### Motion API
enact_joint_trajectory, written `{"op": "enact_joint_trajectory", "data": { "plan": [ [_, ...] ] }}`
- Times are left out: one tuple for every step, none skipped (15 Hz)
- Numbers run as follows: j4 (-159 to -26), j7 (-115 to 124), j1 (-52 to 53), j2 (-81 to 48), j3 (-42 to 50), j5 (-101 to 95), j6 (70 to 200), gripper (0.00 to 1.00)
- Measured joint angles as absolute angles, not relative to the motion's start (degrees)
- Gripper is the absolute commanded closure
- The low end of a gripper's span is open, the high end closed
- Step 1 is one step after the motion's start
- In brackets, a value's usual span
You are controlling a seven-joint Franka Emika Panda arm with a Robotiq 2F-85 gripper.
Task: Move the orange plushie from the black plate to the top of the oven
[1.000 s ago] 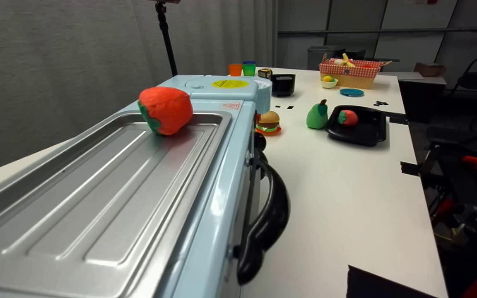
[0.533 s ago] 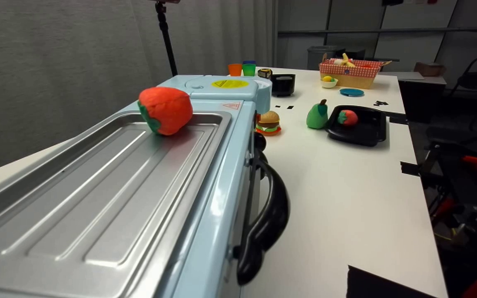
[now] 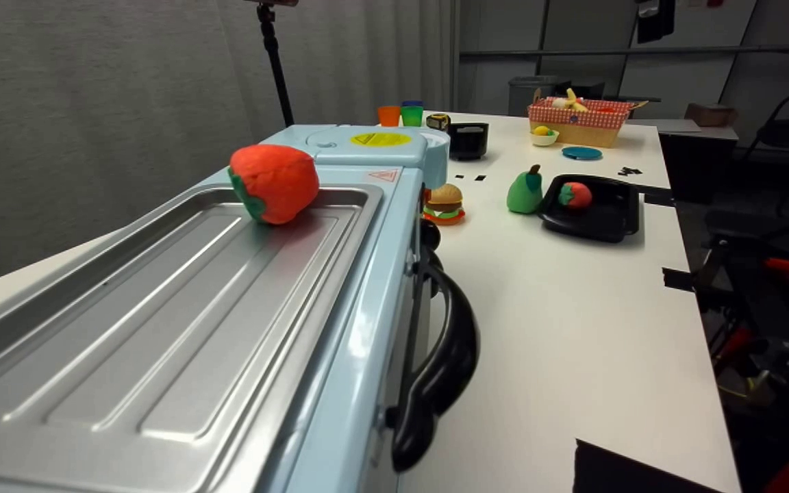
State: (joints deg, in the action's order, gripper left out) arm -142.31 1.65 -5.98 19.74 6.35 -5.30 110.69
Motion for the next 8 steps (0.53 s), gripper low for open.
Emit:
{"op": "enact_joint_trajectory", "data": {
  "plan": [
    [-142.31,1.65,-5.98,19.74,6.35,-5.30,110.69,0.00],
    [-142.31,1.65,-5.98,19.74,6.35,-5.30,110.70,0.00],
    [-142.31,1.65,-5.98,19.73,6.35,-5.28,110.69,0.00],
    [-142.31,1.65,-5.98,19.63,6.35,-5.24,110.69,0.00],
    [-142.34,1.65,-5.98,19.36,6.36,-5.23,110.77,0.00],
    [-142.40,1.65,-5.99,18.87,6.41,-5.23,111.24,0.00],
    [-142.51,1.65,-6.01,18.13,6.56,-5.23,112.21,0.00],
    [-142.70,1.66,-6.10,17.20,6.77,-5.24,113.61,0.00]
  ]
}}
